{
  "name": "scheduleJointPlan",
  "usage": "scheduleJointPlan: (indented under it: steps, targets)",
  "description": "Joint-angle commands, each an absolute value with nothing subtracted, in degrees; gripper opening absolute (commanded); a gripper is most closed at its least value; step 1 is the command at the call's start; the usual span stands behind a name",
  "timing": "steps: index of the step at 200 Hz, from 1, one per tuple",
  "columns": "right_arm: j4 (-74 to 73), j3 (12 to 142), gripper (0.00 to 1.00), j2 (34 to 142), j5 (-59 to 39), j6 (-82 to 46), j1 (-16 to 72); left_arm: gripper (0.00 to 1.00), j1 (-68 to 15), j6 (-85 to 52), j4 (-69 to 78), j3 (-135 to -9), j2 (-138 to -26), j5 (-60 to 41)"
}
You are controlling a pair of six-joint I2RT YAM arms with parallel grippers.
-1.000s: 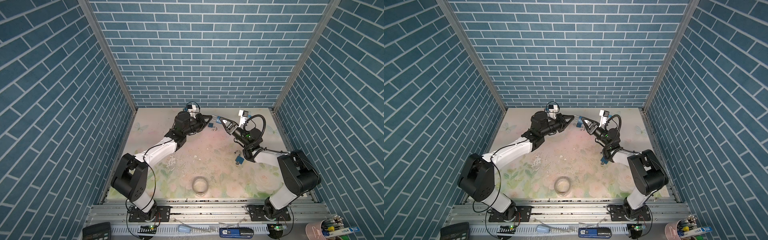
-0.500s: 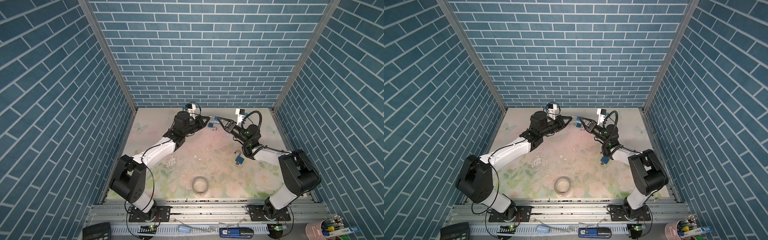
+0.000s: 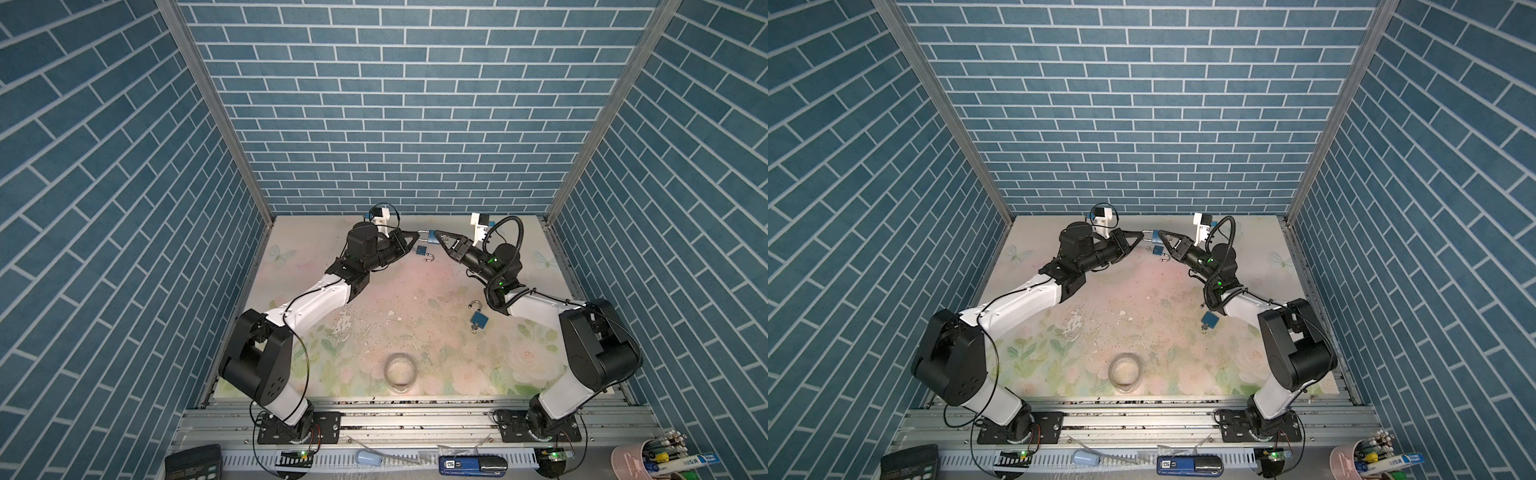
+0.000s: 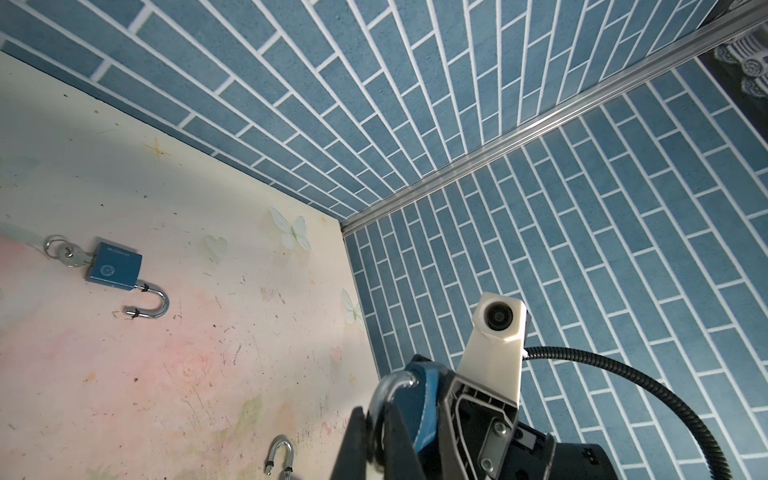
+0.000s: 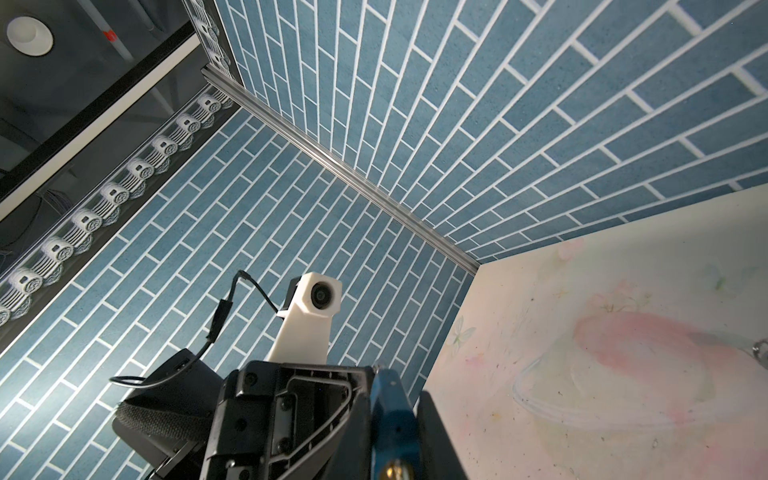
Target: Lock with the key
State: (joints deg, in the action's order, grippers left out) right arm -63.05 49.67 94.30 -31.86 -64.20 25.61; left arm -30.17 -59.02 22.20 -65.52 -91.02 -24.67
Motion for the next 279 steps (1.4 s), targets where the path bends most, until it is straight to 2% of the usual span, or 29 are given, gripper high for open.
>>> scheduleJointPlan:
  steps: [1,164,279]
  targets:
    - [-60.9,51.7,0.00,97.2,-31.9,-60.8,27.6,0.00,-33.6,-58.5,26.1,-66.2,-91.0,-36.3]
    - [-61.6,54.5,0.00,101.3,-35.4,-60.9,30.8,0.00,-37.9,-56.3,23.8,-71.2,-95.2,-36.5]
    - [-61.8,55.3,0.00,103.1,-37.9,-60.5,31.1,0.00,-40.0,-58.1,26.8,-71.6,-94.9,-40.8]
